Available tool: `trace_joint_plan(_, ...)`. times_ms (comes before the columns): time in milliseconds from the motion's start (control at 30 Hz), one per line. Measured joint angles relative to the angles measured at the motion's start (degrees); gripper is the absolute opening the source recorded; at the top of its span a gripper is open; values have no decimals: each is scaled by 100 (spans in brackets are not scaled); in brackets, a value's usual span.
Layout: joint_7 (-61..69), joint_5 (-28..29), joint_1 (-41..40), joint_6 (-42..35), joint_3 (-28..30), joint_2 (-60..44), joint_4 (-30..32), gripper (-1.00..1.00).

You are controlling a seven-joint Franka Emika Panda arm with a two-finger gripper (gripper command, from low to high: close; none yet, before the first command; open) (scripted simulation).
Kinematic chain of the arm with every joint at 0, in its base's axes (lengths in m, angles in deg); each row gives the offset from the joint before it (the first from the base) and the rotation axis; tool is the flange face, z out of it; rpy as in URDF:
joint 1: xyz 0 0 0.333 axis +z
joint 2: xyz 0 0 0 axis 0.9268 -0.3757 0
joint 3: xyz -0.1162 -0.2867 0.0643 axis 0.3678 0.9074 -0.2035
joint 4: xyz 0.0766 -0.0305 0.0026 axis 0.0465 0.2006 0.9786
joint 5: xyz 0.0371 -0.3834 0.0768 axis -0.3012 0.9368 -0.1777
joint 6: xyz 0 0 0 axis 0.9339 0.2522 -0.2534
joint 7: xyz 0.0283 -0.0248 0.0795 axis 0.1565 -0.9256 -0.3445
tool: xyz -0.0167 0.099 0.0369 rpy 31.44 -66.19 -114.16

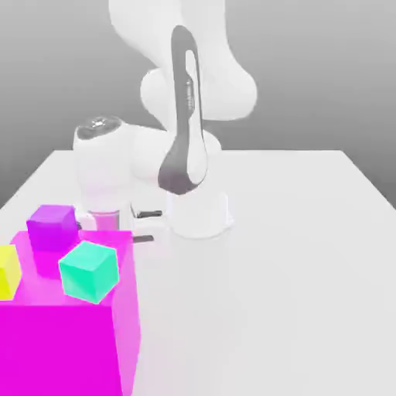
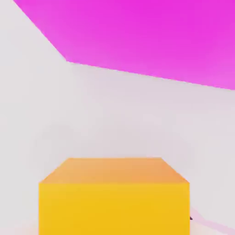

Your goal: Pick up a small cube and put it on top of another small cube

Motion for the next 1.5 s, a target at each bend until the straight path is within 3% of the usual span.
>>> trace_joint_plan(100, -447, 238, 101, -188, -138, 284, 73, -100)
trace_joint_plan(367, -2076, -364, 1159, 107, -1011, 256, 140, -100)
trace_joint_plan(467, -2683, -672, 1628, -164, -1260, 177, -274, -100)
trace_joint_plan(767, -3218, -1143, 2009, -1758, -1308, -45, -2112, -100)
trace_joint_plan(1067, -2799, -1038, 2689, -3355, -514, -138, -3706, -100)
trace_joint_plan(1333, -2092, -588, 2564, -4536, 535, -7, -4619, -100)
trace_joint_plan(1467, -1591, -393, 1909, -4791, 1057, -163, -4940, -100)
trace_joint_plan(1500, -1410, -396, 1673, -4686, 1178, -331, -4975, 100)
